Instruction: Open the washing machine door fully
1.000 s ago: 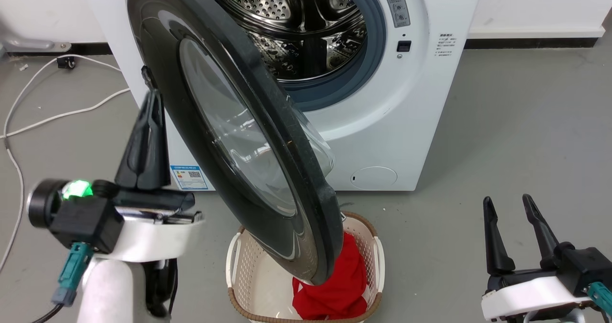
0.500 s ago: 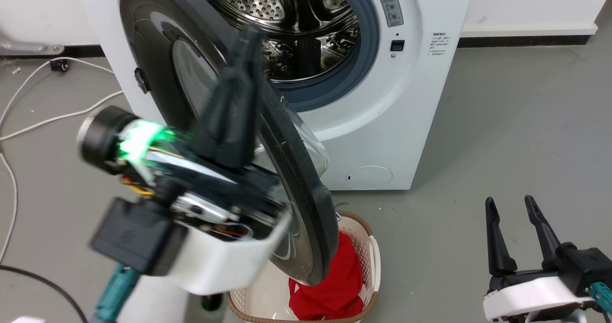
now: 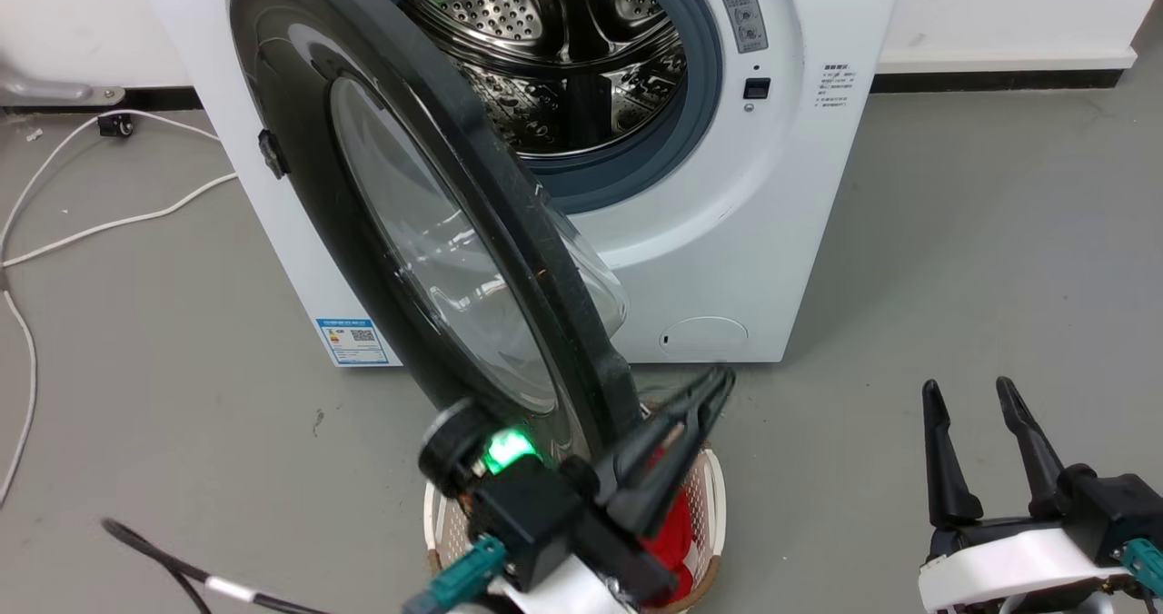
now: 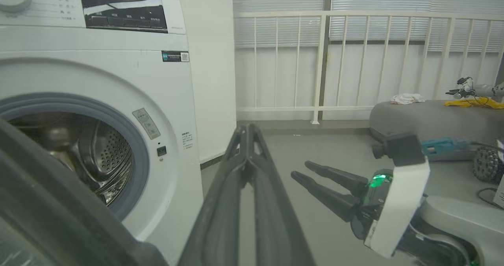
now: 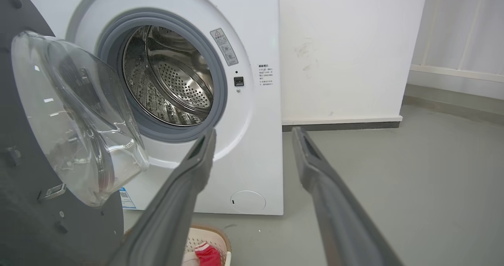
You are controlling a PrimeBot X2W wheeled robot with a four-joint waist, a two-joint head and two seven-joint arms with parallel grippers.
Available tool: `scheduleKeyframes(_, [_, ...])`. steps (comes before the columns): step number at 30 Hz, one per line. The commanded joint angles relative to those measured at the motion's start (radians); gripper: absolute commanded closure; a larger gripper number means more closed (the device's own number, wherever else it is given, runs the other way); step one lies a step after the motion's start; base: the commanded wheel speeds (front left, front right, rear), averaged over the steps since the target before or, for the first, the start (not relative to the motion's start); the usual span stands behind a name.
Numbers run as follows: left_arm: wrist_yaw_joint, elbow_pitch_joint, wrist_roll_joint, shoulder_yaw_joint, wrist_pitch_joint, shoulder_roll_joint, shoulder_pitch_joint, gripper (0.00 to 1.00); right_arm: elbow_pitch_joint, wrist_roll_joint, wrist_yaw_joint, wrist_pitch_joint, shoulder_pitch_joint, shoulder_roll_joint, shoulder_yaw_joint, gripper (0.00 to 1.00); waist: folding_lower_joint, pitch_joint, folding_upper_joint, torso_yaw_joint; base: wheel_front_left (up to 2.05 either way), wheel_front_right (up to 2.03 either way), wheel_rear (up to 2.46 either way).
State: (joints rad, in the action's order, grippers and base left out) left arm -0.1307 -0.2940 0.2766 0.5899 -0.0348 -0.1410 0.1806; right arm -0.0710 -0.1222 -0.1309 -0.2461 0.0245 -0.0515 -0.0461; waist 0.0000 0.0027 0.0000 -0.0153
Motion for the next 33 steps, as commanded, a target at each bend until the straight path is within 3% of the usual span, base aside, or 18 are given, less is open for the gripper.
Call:
scheduleKeyframes(1, [0.0,0.01,0.01,0.014,0.011,-0.009,-0.022,1.0,-0.001,0.0,0.0,-0.002,0.002,0.002,0.001,0.0,0.0,0.003,0.0,0.002,0.0,0.0,0.0])
scheduleKeyframes(8, [0.004,0.139,0.013,0.052,0.018,-0.045,-0.062,1.0,-0.008,-0.005,0.0,0.003,-0.016,0.003,0.015,0.0,0.0,0.015,0.0,0.006,0.0,0.0,0.0])
scheduleKeyframes(22, [0.051,0.393,0.017,0.016,-0.109,0.05,0.075,1.0,-0.026,-0.018,0.0,0.006,-0.033,0.003,0.035,0.0,0.0,0.036,0.0,-0.02,0.0,0.0,0.0])
scheduleKeyframes(33, [0.101,0.484,0.028,-0.027,-0.162,0.045,0.088,1.0,-0.033,-0.027,0.0,0.016,-0.027,0.003,0.034,0.0,0.0,0.034,0.0,-0.028,0.0,0.0,0.0])
